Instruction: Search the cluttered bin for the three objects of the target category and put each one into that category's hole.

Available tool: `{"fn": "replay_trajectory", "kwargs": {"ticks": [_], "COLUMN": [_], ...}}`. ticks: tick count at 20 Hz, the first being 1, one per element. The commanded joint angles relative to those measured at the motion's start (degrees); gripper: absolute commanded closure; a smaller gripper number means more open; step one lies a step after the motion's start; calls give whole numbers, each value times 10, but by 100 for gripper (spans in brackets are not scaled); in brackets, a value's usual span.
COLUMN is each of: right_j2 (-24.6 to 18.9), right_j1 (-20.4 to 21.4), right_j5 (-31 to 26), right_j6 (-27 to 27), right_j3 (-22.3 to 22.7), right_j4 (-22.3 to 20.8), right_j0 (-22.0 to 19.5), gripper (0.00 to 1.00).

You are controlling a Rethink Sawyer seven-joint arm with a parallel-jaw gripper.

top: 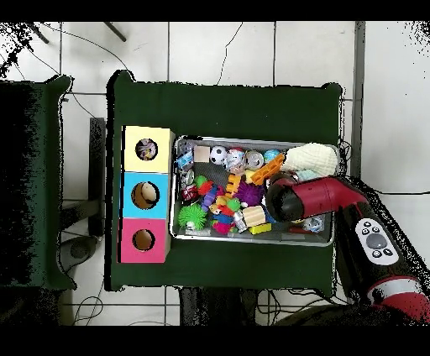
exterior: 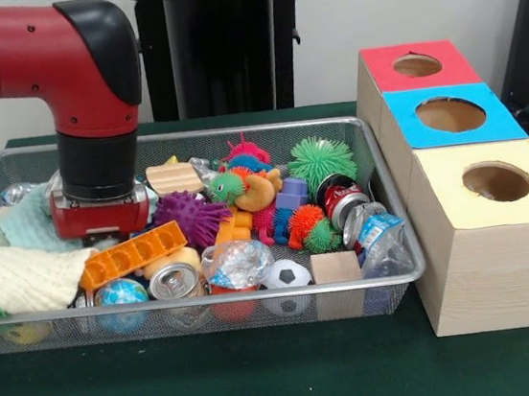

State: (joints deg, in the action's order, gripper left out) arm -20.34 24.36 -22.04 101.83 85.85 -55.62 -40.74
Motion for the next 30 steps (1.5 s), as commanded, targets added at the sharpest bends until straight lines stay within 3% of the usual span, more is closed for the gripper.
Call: {"fn": "replay_trajectory", "kwargs": {"ticks": [1,2,7,11,15,30], "right_j2": [1,12,46,51,98,149], "right_j1": [-110,-106,-73,-11,60,113], "right_j5": [87,71,111,102,105,115], "right_j6": [-49,-49,28,59,130,152], "right_j3": [-66,-69,-35,33,92,159], "right_j4": [-103,-111,-108,-61,-21,92], "right_j0": [25,40,75,103,174,253], "gripper": [100,100,100,100,100,100]}}
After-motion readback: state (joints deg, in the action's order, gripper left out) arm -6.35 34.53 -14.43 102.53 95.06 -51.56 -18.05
